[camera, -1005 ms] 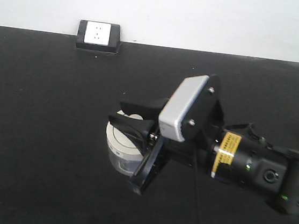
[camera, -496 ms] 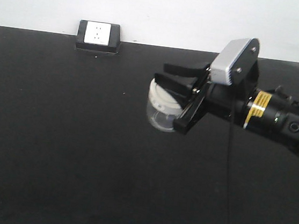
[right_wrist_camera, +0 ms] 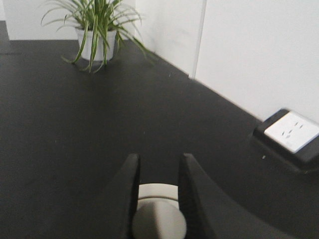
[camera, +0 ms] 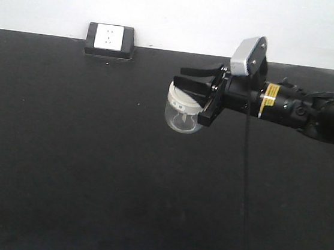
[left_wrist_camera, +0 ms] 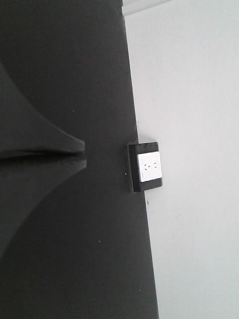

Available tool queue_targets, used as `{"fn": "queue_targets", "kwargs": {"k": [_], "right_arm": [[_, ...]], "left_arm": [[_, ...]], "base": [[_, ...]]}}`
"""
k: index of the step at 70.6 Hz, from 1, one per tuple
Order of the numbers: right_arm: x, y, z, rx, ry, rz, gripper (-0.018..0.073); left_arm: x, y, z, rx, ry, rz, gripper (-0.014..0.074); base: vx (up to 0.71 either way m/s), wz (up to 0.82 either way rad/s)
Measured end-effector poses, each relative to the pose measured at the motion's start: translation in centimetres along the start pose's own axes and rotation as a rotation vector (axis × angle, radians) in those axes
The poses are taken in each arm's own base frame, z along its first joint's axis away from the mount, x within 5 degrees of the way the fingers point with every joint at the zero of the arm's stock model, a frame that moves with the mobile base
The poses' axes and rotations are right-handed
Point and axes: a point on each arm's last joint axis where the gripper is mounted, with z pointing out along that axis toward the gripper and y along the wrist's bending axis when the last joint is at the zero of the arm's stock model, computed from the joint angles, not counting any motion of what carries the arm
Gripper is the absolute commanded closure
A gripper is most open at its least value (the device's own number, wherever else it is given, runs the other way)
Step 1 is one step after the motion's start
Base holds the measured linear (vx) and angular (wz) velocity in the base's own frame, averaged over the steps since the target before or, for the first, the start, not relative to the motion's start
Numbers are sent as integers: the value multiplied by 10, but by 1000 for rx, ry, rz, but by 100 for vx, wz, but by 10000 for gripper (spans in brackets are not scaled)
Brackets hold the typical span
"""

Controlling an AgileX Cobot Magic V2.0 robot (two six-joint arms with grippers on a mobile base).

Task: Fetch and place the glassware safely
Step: 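Move the jar with the right gripper farther out and lower it onto the bench, then open the right gripper to release the jar's cream lid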

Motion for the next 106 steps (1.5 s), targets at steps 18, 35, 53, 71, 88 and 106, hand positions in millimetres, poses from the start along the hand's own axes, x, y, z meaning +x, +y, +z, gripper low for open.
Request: {"fn": "queue_targets", "kwargs": {"k": [18, 35, 53, 71, 88, 106], "right_arm": [[54, -10, 16, -36, 57, 6, 560], [89, -9, 22, -84, 67, 10, 560], [108, -8, 25, -97, 74, 6, 560], [120, -9, 28, -96, 58, 24, 560], [120, -9, 28, -96, 54, 23, 545], [120, -9, 28, -95, 54, 28, 331]], "left_arm": [[0, 0, 0, 0, 0, 0, 603], [0, 0, 0, 0, 0, 0, 603], [0, 0, 0, 0, 0, 0, 603], [0, 0, 0, 0, 0, 0, 603], [0, 0, 0, 0, 0, 0, 603], [0, 0, 0, 0, 0, 0, 603]], "base": [[0, 0], [0, 0], [0, 0], [0, 0], [0, 0], [0, 0]]}}
